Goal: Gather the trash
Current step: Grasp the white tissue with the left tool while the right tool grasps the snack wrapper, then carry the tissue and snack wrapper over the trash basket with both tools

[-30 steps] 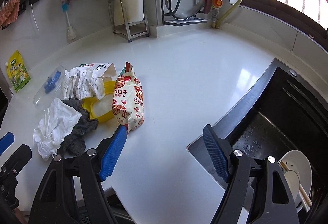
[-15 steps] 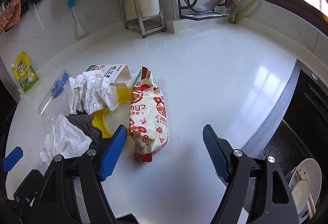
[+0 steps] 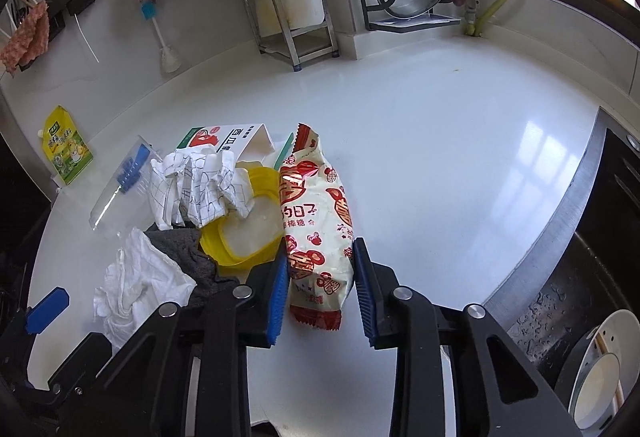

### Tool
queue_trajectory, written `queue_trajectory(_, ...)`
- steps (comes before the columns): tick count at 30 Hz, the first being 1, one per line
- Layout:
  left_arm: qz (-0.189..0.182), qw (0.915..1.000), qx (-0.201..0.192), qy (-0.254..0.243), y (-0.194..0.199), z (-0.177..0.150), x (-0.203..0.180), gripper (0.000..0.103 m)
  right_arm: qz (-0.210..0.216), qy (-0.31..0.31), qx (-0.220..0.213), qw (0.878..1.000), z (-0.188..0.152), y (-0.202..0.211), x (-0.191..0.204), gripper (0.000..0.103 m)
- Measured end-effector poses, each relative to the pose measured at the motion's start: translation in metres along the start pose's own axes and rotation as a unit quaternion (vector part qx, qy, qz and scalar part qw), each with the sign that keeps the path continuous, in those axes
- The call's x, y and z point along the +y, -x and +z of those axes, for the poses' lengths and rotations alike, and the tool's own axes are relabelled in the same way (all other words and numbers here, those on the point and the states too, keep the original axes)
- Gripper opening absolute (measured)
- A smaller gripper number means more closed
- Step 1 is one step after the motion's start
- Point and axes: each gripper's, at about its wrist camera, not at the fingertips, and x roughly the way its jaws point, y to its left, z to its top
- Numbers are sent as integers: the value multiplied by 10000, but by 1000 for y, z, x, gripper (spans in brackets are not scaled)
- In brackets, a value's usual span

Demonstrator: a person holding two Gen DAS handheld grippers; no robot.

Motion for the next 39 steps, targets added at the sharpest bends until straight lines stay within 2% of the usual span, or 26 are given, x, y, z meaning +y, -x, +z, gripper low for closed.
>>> queue_trajectory(10, -28, 9997, 115, 231, -23, 16, -12, 93, 124, -369, -251, 9989, -15, 28, -30, 29)
queue_trajectory(12, 11, 9995, 214, 227, -30, 16, -15, 84, 134, -364, -261, 9989, -18, 30, -31, 29)
queue_trajectory(14, -20, 9994, 285, 197, -33, 14, -18, 64, 127, -361, -267, 9989, -20, 31, -32, 29)
queue_trajectory(20, -131, 9996, 142, 219, -22, 13, -18, 34, 169, -369, -267, 9988, -24, 32, -32, 29)
queue_trajectory(24, -255, 9992, 101, 276, -15, 17, -13, 19, 158, -374, -267, 9988, -28, 34, -33, 29)
queue_trajectory(32, -266, 9993, -101, 238, 5, 23, -5, 15, 160, -355, -353, 9986, -36, 45, -31, 29)
queue_trajectory(39, -234, 9994, -206, 149, 34, 7, 2, 15, 105, -378, -398, 9984, -59, 64, -29, 29)
